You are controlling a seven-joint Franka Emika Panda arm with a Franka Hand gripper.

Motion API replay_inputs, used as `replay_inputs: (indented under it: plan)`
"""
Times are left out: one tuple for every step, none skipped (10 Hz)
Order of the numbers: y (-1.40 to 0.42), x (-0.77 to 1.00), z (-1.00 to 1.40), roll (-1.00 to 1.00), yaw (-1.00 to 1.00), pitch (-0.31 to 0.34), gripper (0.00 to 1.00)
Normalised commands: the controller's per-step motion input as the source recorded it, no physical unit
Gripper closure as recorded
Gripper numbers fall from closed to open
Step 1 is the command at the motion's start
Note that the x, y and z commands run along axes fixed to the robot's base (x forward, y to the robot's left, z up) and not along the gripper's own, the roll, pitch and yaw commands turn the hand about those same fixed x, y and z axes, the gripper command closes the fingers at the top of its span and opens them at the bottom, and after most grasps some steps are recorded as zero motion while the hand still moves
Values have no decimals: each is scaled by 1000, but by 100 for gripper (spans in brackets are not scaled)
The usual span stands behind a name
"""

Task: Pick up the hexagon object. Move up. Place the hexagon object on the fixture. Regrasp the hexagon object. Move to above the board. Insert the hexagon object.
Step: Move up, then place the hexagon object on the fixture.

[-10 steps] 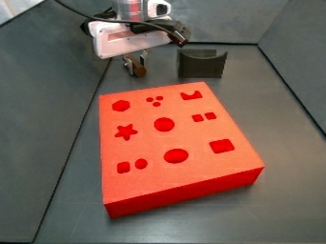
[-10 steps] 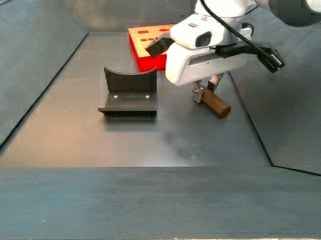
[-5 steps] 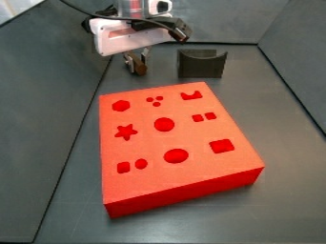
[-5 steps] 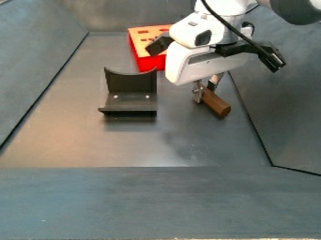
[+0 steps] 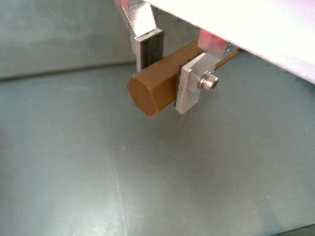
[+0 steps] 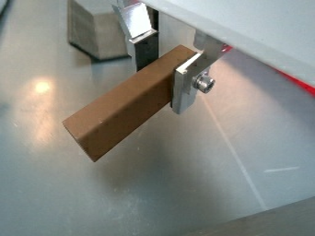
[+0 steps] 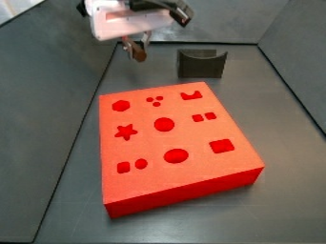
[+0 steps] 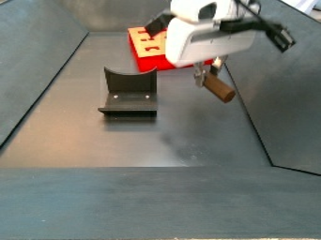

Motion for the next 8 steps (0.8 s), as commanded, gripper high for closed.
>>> replay_inputs:
  plan:
    - [7,-23,172,44,-10,38,100]
    - [0,0,1000,0,0,0,100]
    - [1,0,1000,2,-1,4,100]
    - [3,-16,1000,7,-2,28,100]
    - [5,-16,1000,13,-5,27,100]
    - [9,-22,1000,27,-11,33,100]
    - [13,-25,1000,38,-15,35,100]
    - [17,-29,1000,52,-18,36,100]
